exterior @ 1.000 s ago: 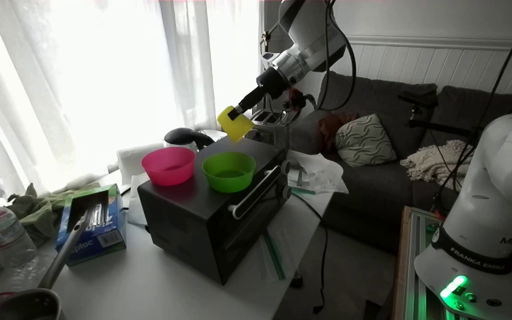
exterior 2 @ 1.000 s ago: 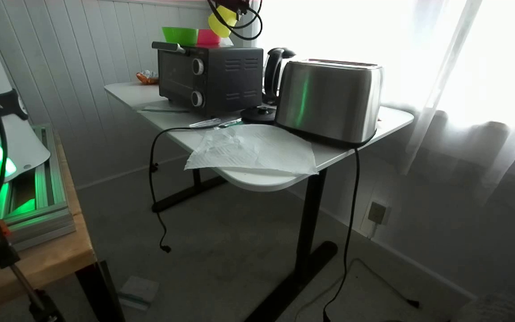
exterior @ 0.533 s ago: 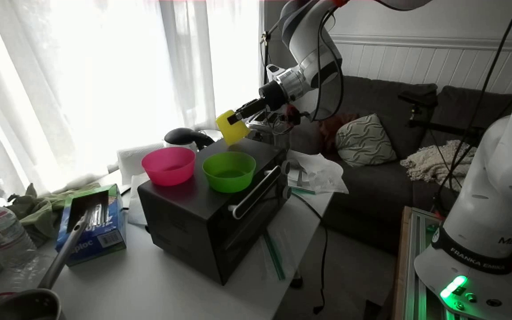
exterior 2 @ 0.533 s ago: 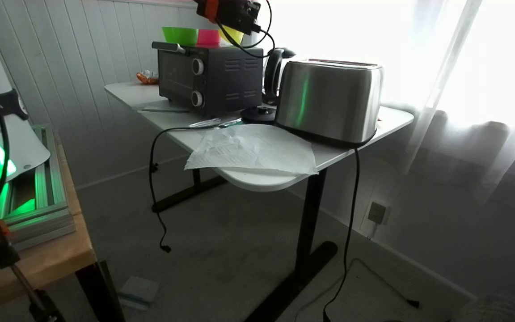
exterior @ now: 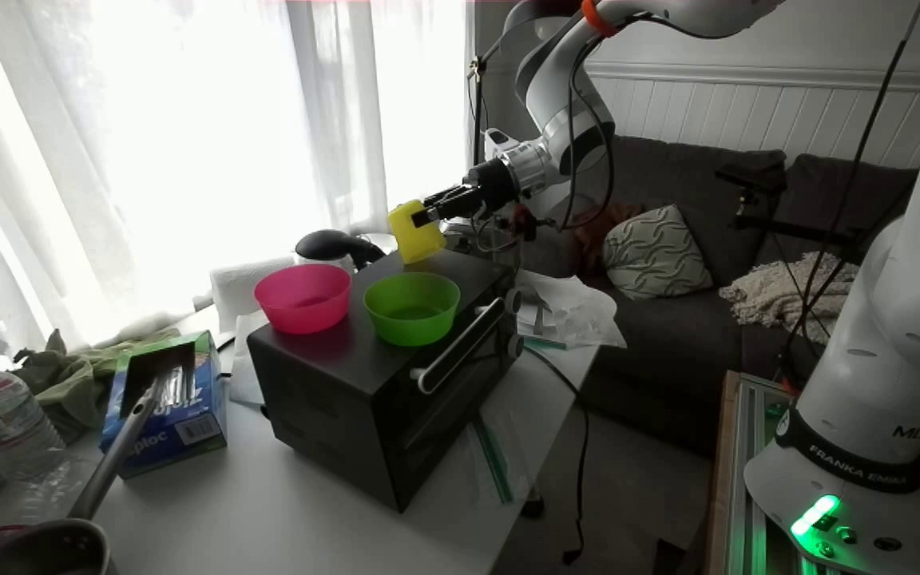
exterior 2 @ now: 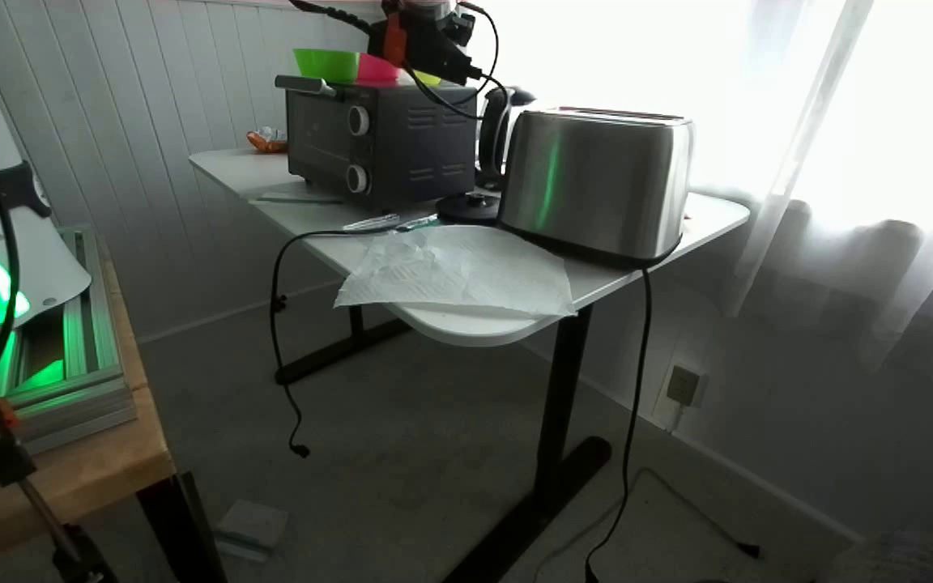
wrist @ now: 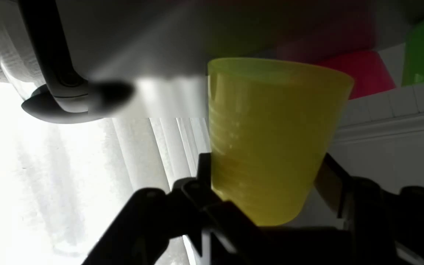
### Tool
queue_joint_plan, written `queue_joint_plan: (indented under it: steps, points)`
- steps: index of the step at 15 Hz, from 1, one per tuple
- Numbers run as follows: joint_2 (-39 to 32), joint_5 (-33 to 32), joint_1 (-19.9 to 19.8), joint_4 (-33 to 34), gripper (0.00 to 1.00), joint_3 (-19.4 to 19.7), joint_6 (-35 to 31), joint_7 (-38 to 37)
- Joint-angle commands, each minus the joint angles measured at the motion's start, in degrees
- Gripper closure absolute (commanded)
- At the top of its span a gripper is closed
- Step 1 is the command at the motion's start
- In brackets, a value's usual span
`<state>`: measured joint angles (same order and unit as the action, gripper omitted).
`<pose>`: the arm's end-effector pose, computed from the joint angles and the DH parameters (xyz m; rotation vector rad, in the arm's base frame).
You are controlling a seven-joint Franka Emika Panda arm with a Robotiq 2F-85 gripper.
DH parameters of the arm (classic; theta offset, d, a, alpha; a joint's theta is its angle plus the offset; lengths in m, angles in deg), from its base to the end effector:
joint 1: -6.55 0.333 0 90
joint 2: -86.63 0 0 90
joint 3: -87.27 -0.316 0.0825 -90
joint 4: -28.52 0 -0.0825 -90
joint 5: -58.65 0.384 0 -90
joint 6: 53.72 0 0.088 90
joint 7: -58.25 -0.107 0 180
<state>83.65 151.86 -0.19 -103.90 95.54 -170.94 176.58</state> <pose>0.5152 -0.0812 0.3403 -1.9884 -0.6983 -1.2904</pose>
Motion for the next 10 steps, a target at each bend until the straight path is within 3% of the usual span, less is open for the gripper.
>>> queue_joint_plan:
  steps: [1,2,3,6,10]
  points:
    - [-0.4,0.7,-0.7,-0.2,0.55,0.2,2.2,2.8]
    - [-0.4,0.6,-0.7,-0.3,0.55,0.3,2.2,3.1]
    - [-0.4,0.7,-0.7,-0.3,0.08,0.3,2.1,3.4]
    - [0.6,-0.3,-0.9,0.0,0.00,0.6,1.8,3.6]
    - [2.9,-3.3,-1.0,0.9,0.00,0.9,0.4,2.6]
